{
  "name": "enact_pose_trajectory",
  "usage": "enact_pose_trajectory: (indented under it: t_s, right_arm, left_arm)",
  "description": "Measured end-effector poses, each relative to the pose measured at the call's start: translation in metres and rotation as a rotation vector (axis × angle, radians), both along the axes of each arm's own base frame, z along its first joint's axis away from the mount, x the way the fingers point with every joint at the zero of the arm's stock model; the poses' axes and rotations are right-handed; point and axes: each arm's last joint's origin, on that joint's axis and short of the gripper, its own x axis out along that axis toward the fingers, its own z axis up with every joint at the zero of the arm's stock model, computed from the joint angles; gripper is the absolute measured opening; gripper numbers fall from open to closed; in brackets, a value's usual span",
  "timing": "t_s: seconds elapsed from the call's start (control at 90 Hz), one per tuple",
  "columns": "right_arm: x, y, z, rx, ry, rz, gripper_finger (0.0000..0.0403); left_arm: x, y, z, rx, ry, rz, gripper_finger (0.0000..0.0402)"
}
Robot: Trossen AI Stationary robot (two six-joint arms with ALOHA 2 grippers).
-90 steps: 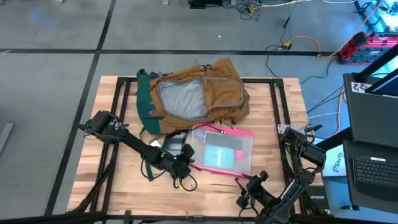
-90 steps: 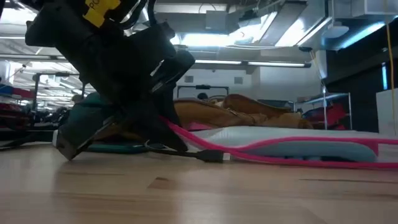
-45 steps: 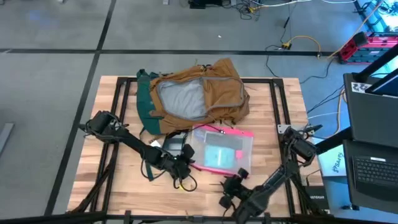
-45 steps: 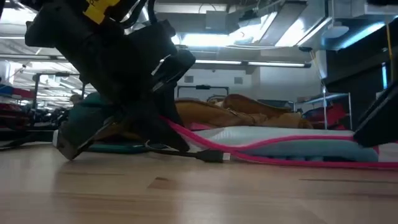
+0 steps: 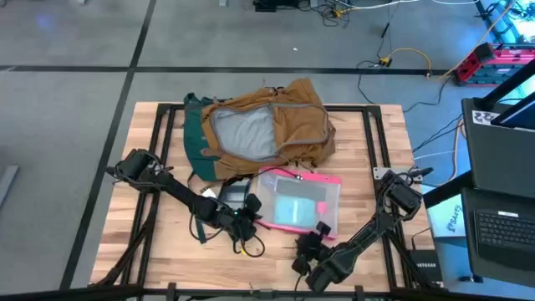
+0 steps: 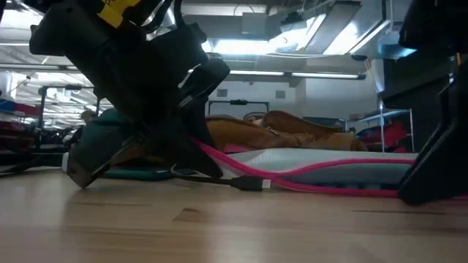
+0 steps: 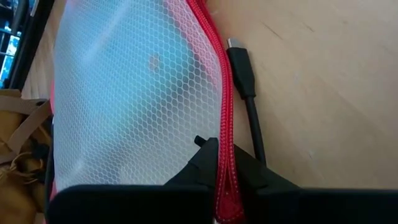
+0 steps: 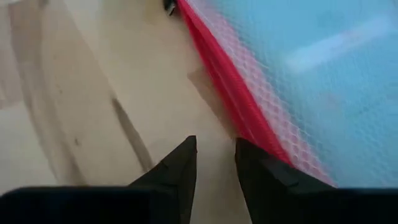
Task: Unpack backpack
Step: Remove the blue calculator from the pink zipper pouch
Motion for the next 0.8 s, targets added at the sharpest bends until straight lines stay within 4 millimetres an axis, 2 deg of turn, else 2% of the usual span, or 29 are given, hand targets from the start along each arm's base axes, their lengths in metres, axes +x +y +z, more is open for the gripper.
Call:
enact_pose_trajectory:
  t_s: [0.356, 0.8]
  right_arm:
    - [0.008, -0.015, 0.000, -0.087, -0.023, -0.039, 0.0096]
    - [0.009, -0.017, 0.002, -0.181, -0.078, -0.016, 0.0096]
  left_arm:
    - [0.000, 0.000, 0.000, -0.003, 0.000, -0.002, 0.0000]
    - [0.000, -0.001, 0.000, -0.012, 0.004, -0.011, 0.0000]
